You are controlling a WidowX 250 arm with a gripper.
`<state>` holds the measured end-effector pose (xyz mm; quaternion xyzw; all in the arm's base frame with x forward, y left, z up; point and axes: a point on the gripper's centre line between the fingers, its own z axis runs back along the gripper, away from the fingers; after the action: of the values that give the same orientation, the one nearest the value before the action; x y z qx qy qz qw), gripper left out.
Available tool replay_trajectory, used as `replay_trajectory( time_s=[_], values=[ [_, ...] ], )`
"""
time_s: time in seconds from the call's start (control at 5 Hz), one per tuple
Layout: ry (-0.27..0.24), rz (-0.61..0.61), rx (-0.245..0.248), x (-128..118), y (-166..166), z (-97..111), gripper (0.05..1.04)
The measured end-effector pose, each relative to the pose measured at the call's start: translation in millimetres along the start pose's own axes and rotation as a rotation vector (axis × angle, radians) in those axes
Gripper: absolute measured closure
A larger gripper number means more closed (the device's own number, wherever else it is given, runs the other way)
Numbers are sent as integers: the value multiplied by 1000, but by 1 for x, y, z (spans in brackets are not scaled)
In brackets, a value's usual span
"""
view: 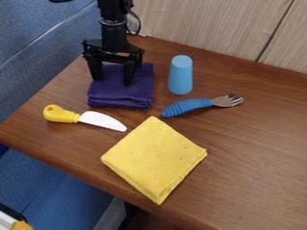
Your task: Move blue cloth from middle left of the table and place it on top of the table
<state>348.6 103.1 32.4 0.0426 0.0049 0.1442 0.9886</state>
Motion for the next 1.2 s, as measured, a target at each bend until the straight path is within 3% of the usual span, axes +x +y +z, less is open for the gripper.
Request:
replay_trajectory(
  time_s=[0.2, 0.4, 1.0, 1.2],
  values=[
    [-12, -6, -66, 7, 1, -2, 83],
    [-35, 23, -102, 36, -2, -2, 83],
    [-105, 0, -121, 112, -24, 1, 83],
    [-114, -15, -114, 121, -29, 2, 83]
  ],
)
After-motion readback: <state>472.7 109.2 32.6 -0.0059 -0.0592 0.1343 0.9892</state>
